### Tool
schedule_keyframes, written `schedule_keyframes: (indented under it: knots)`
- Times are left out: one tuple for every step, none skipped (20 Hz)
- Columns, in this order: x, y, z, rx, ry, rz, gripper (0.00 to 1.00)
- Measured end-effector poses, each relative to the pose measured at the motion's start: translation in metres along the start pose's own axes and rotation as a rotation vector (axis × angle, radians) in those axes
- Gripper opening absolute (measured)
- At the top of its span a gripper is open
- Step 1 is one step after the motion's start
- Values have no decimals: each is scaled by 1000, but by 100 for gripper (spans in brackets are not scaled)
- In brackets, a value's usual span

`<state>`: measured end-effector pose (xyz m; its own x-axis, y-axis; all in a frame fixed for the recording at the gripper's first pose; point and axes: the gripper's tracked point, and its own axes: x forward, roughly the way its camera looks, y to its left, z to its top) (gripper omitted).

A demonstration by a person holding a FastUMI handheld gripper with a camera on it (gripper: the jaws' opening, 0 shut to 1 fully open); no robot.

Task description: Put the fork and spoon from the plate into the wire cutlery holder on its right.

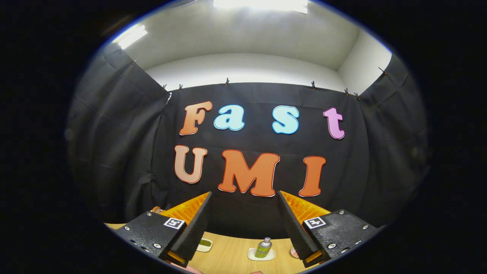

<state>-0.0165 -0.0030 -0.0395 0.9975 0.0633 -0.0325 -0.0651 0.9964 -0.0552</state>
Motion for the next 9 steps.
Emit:
schedule_keyframes:
  knots:
    - [-1, -1, 0, 1, 0, -1, 98]
    - [0, -1, 1, 2, -4, -4, 98]
    - [1, -1, 3, 4, -8, -4, 98]
    - [0, 0, 4, 7, -12, -1, 98]
    - [-1, 1, 5, 10, -16, 3, 98]
    - [-2, 2, 5, 12, -19, 10, 98]
    - [-2, 2, 5, 13, -22, 11, 98]
    - [-2, 3, 4, 19, -22, 17, 98]
    - [-4, 5, 4, 23, -19, 21, 98]
